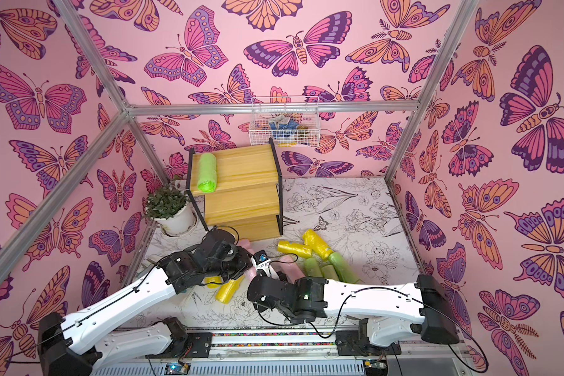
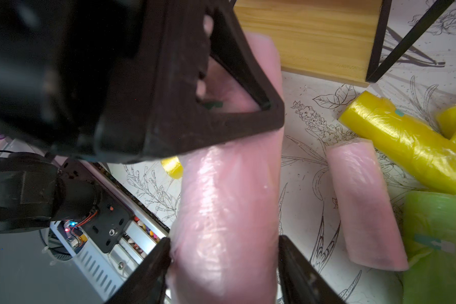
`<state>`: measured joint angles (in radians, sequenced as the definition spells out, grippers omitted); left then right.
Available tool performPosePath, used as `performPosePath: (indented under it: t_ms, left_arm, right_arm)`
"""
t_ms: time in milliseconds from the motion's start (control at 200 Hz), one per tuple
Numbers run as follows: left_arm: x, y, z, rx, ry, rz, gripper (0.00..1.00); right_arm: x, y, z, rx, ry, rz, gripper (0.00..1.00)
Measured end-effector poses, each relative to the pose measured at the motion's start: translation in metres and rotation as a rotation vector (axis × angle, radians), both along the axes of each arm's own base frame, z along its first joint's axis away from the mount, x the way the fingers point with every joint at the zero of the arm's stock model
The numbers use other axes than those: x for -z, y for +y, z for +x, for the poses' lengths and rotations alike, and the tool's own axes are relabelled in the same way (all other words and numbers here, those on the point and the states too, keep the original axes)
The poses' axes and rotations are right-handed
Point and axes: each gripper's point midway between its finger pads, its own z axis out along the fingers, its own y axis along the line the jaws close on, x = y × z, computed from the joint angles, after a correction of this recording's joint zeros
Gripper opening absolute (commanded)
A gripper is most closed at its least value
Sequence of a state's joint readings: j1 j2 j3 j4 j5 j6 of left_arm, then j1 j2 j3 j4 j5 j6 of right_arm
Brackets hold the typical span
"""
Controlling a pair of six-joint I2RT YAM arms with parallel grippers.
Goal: Sort the rolls of trash bags by color and place them on the shelf
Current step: Pick up the roll of trash bags from the center of the board.
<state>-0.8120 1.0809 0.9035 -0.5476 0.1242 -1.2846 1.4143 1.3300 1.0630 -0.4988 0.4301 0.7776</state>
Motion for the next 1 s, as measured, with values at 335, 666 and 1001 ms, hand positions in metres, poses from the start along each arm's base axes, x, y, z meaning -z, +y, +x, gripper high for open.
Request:
performPosePath:
  t_ms: [335, 666, 1001]
  left_arm:
    - [-0.003, 0.004, -0.001, -0.006, -0.015, -0.006, 0.0]
    - [-0.027, 0.011, -0.012, -0.014, -0.085, -0.123, 1.0]
    - [-0.106, 0.09, -0.047, -0.046, -0.447, -0.145, 0.99]
  right_arm:
    - [-0.001, 0.003, 0.003, 0.018, -0.008, 0.015, 0.22]
    - [0.012, -0.003, 0.004, 0.04, -0.003, 0.051, 0.0]
    - [-0.007, -0.001, 0.04, 0.099, 0.069, 0.256, 0.0]
